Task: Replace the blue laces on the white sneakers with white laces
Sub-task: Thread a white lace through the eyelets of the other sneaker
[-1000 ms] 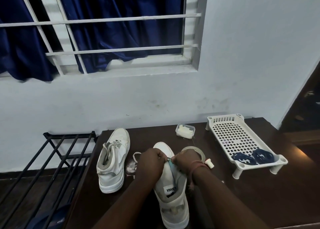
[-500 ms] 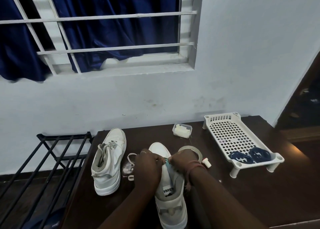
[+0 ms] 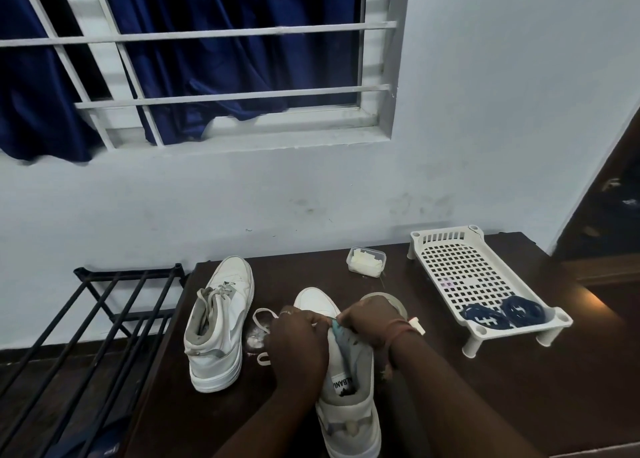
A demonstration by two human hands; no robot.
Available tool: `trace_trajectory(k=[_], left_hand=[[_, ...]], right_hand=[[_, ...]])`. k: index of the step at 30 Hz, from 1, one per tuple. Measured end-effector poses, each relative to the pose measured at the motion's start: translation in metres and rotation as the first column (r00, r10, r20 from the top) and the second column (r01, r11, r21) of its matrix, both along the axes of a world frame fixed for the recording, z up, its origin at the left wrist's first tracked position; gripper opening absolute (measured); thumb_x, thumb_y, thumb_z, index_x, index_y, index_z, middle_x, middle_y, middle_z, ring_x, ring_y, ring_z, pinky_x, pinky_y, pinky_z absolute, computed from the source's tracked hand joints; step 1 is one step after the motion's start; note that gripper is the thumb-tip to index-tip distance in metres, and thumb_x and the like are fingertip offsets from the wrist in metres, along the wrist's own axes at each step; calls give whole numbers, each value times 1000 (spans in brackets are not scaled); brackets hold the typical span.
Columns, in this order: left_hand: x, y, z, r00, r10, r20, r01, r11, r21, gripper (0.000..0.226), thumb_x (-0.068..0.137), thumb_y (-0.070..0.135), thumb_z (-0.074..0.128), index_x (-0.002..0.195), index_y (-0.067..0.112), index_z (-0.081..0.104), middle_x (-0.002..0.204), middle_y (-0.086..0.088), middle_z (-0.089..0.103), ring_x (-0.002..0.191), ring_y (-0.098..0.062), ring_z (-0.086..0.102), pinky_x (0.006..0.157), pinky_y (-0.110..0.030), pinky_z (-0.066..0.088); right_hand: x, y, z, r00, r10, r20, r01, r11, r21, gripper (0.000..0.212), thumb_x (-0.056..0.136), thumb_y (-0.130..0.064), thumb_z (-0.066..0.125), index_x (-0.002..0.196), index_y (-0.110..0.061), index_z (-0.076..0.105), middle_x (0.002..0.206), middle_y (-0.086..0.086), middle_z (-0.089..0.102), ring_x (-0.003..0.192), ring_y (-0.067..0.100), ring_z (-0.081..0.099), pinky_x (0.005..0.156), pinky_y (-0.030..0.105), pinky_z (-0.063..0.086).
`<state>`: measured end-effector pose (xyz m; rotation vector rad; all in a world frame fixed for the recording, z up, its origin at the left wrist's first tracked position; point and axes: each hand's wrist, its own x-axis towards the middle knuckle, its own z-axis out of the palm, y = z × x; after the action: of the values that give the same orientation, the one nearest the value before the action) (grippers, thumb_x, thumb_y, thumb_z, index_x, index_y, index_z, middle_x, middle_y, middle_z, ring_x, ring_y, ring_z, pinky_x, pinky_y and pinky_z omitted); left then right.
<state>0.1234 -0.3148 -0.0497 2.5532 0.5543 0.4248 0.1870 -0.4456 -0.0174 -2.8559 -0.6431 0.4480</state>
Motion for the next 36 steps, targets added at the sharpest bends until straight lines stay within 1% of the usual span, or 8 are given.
trace_trajectory(k=[11, 16, 21, 25, 27, 29, 31, 36], left_hand=[[10, 11, -1, 978, -171, -123, 123, 938, -323, 26, 59, 59, 51, 62, 44, 72, 67, 12, 69, 78, -11, 67, 79, -39, 54], [2, 12, 16, 958, -264, -114, 219, 927, -304, 23, 62, 45, 52, 68, 38, 73, 81, 2, 66, 98, -12, 59, 85, -33, 44], [-5, 14, 28, 959, -269, -92, 222, 910, -350, 25, 70, 41, 65, 83, 27, 81, 76, 17, 63, 96, -1, 55, 92, -29, 43], [-9, 20, 28, 973, -145, -178, 105, 971, -217, 28, 65, 42, 73, 93, 46, 67, 103, 16, 51, 112, -14, 50, 91, -30, 37], [-12, 25, 29, 978, -78, -193, 22, 961, -277, 41, 58, 45, 76, 94, 43, 56, 110, 11, 52, 114, -19, 49, 97, -33, 40], [-13, 32, 30, 980, -83, -179, 16, 937, -348, 54, 53, 50, 80, 96, 38, 51, 106, 10, 54, 113, -18, 52, 99, -33, 42], [-14, 39, 31, 969, -111, -221, 26, 935, -353, 62, 59, 50, 85, 107, 31, 51, 104, 10, 53, 116, -17, 52, 96, -27, 40], [-15, 44, 36, 907, -189, -376, 1, 894, -447, 95, 49, 64, 79, 124, 15, 45, 118, -4, 58, 112, -21, 58, 98, -37, 50]], right_hand=[[-4, -6, 1, 820, -339, -461, 527, 761, 379, 26, 74, -27, 74, 90, -7, 77, 96, 11, 75, 83, 23, 68, 85, 36, 56], [-11, 2, 2, 616, -437, -656, 782, 438, 443, 25, 72, -24, 84, 72, -4, 69, 69, 7, 68, 57, 19, 61, 51, 22, 46], [-12, 9, 1, 609, -493, -621, 790, 444, 422, 24, 75, -21, 76, 58, -11, 62, 61, 3, 61, 52, 16, 53, 53, 22, 41], [-2, 2, 12, 739, -521, -427, 671, 623, 403, 23, 92, -23, 55, 98, -4, 67, 107, 19, 69, 91, 32, 66, 76, 33, 50], [7, -7, 27, 672, -579, -461, 707, 317, 633, 27, 100, -17, 40, 88, -2, 60, 106, 30, 66, 88, 37, 68, 75, 37, 54], [17, -20, 44, 592, -542, -597, 576, -234, 784, 27, 99, -8, 31, 89, 6, 51, 91, 33, 64, 72, 34, 70, 67, 38, 59], [23, -26, 53, 636, -451, -626, 451, -440, 776, 26, 97, -6, 31, 105, 11, 49, 92, 28, 65, 79, 34, 72, 72, 41, 61], [4, -13, 24, 833, -421, -360, 551, 563, 616, 19, 77, -19, 55, 70, -11, 70, 59, 3, 68, 54, 18, 62, 63, 34, 54]])
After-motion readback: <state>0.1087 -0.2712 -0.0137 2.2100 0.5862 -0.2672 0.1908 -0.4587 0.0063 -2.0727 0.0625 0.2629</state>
